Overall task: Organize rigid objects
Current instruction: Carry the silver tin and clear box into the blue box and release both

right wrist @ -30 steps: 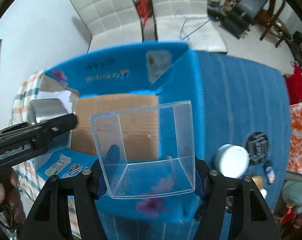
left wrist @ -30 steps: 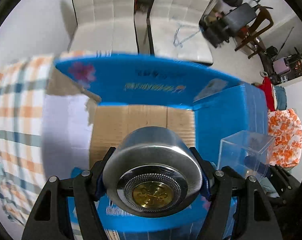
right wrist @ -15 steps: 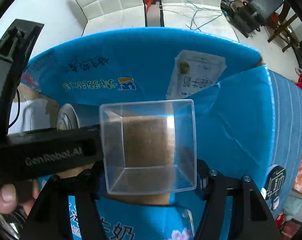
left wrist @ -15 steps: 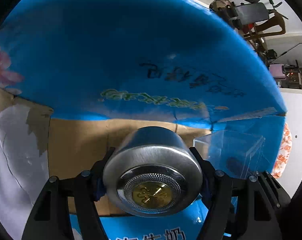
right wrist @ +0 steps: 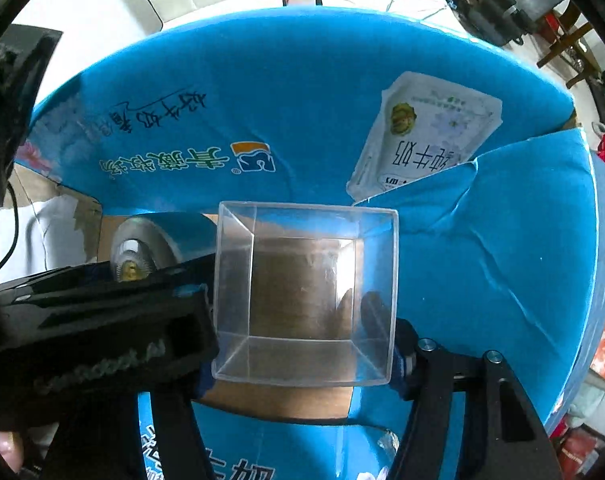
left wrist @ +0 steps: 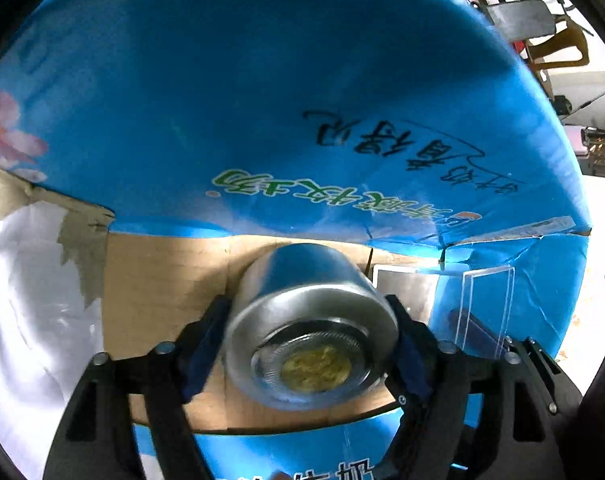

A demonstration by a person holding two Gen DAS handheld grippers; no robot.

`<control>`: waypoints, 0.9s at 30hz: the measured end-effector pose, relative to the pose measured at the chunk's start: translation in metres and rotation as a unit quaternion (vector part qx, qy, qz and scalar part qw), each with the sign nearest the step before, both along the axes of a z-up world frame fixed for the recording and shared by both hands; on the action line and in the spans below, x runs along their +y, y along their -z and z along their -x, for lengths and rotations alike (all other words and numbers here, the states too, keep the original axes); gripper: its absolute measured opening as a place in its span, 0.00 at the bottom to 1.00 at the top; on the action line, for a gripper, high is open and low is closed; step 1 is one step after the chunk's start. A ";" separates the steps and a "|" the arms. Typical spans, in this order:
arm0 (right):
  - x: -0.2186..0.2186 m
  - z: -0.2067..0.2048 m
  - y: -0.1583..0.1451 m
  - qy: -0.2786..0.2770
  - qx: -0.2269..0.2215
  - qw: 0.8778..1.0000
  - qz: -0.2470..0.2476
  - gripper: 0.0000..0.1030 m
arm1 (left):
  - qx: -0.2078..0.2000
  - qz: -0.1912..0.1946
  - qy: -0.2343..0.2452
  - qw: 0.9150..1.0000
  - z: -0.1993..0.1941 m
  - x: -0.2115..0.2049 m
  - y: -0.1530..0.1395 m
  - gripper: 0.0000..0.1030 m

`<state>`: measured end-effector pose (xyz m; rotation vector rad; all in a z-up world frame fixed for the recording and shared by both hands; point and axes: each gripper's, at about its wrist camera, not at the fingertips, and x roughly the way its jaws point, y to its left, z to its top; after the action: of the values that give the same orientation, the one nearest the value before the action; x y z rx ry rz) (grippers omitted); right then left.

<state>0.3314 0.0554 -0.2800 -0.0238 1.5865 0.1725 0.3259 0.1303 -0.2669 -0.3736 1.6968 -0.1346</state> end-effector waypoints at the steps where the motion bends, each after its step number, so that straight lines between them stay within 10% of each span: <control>1: -0.003 -0.006 0.002 0.000 0.005 1.000 0.001 0.67 | -0.003 -0.005 0.003 1.000 -0.001 0.000 -0.004 0.92; 9: -0.010 0.001 -0.018 -0.006 0.000 1.000 -0.016 0.93 | -0.050 -0.057 0.024 0.997 0.010 0.000 -0.052 1.00; 27: -0.035 0.124 -0.120 0.009 -0.094 0.996 -0.003 0.93 | -0.189 -0.143 0.020 0.971 0.146 0.036 -0.143 1.00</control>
<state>0.2075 0.0207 -0.1603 -0.0206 1.3982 0.1576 0.1804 0.1665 -0.1243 -0.0886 1.3223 0.0106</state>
